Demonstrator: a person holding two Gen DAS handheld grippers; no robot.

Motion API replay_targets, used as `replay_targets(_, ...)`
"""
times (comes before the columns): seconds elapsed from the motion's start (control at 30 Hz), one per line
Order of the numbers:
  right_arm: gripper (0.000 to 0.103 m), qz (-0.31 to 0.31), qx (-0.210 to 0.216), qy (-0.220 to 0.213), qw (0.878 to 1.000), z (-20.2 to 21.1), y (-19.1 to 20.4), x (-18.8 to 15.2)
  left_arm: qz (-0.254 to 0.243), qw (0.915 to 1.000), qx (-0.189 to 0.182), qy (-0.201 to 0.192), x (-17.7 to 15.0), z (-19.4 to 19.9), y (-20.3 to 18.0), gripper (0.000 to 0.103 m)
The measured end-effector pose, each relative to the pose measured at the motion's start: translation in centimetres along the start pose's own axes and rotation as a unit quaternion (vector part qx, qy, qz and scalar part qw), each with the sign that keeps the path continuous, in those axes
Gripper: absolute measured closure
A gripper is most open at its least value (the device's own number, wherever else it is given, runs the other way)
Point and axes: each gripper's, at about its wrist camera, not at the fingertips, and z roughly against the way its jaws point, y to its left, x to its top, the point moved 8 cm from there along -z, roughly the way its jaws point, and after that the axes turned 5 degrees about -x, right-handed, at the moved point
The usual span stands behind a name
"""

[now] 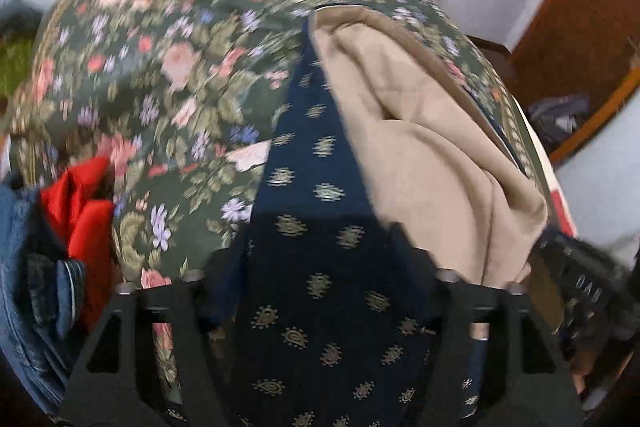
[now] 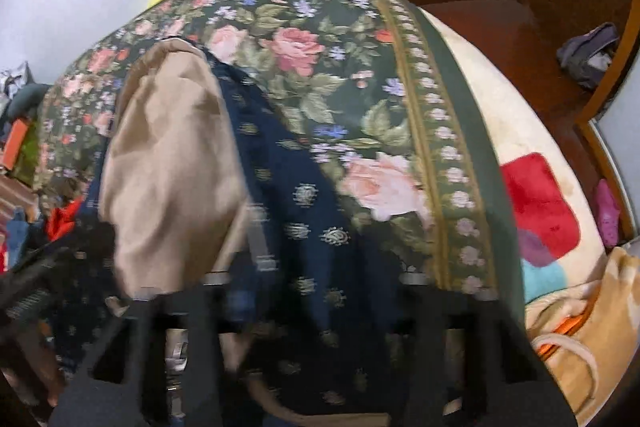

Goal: Fold large clothes
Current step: 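Grasp the collar edge with the left gripper while the right gripper grasps the hood side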

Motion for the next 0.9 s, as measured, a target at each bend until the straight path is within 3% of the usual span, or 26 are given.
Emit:
replay_targets(0.1, 0.094, 0.025, -0.012, -0.011, 1.0, 1.5, 0.6, -0.3, -0.021, 0.9997, 0.011, -0.002, -0.4, 1.0, -1.0, 0.088)
replay_targets(0.13, 0.094, 0.026, -0.01, -0.014, 1.0, 1.9, 0.6, -0.3, -0.02, 0.9998, 0.002, 0.0, -0.5, 1.5, -1.4, 0.09)
replay_targets(0.43, 0.094, 0.042, 0.049, -0.06, 0.996, 11.2, 1.3, -2.6, -0.053, 0.9965, -0.035, -0.054, -2.1, 10.9, -3.8, 0.091)
replay_targets(0.53, 0.094, 0.058, 0.065, -0.067, 0.994, 14.0, 1.7, -5.2, -0.062, 0.9939, -0.06, -0.069, -4.8, 15.0, -4.7, 0.091)
replay_targets(0.67, 0.094, 0.074, 0.079, -0.061, 0.992, 16.4, 1.5, -9.0, -0.086, 0.9917, -0.058, -0.075, -8.9, 18.5, -5.6, 0.091)
replay_targets(0.9, 0.094, 0.102, 0.055, -0.037, 0.993, 17.2, -0.1, -13.7, -0.107, 0.9917, -0.043, -0.058, -16.1, 20.0, -4.9, 0.091)
